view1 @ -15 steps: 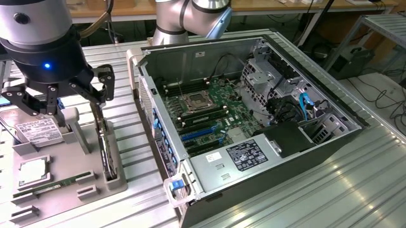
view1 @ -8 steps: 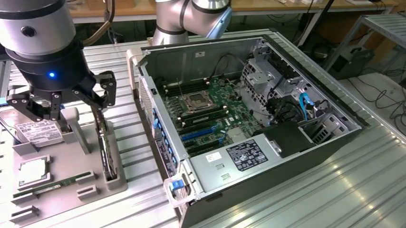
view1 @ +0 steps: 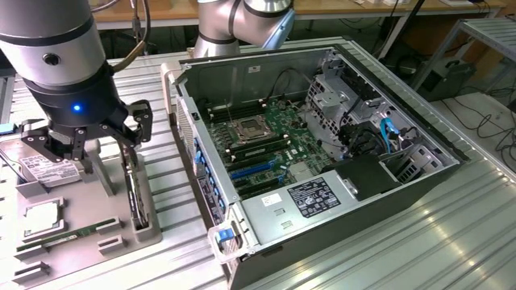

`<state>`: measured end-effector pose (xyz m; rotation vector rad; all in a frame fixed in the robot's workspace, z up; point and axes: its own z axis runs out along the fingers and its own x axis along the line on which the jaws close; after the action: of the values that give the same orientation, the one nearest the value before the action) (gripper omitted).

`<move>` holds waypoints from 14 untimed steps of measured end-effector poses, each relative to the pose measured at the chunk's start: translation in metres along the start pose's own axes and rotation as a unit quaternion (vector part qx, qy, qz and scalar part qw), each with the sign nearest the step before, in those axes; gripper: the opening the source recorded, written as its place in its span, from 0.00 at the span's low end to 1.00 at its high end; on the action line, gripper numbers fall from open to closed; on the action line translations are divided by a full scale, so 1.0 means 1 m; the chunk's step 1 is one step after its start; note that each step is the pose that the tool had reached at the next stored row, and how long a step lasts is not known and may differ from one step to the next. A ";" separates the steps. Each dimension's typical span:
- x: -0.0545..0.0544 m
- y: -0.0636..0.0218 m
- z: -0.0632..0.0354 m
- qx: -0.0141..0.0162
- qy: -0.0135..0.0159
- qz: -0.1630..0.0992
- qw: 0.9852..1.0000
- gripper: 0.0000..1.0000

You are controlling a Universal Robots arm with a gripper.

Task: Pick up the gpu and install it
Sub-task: 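Pick up the gpu and move the gpu toward the slot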

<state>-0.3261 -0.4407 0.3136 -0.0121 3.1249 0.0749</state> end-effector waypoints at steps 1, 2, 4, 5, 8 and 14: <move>0.000 -0.0001 0.0020 0.000 0.000 0.000 1.000 0.66; 0.000 -0.0002 0.0043 0.000 0.000 0.000 1.000 0.66; 0.000 -0.0004 0.0079 0.000 0.000 0.000 1.000 0.66; 0.000 -0.0005 0.0096 0.000 0.000 0.000 1.000 0.66; 0.000 -0.0008 0.0155 0.000 0.000 0.000 1.000 0.66; -0.001 -0.0013 0.0265 0.000 0.000 0.000 1.000 0.66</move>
<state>-0.3242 -0.4407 0.2871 -0.0121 3.1249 0.0749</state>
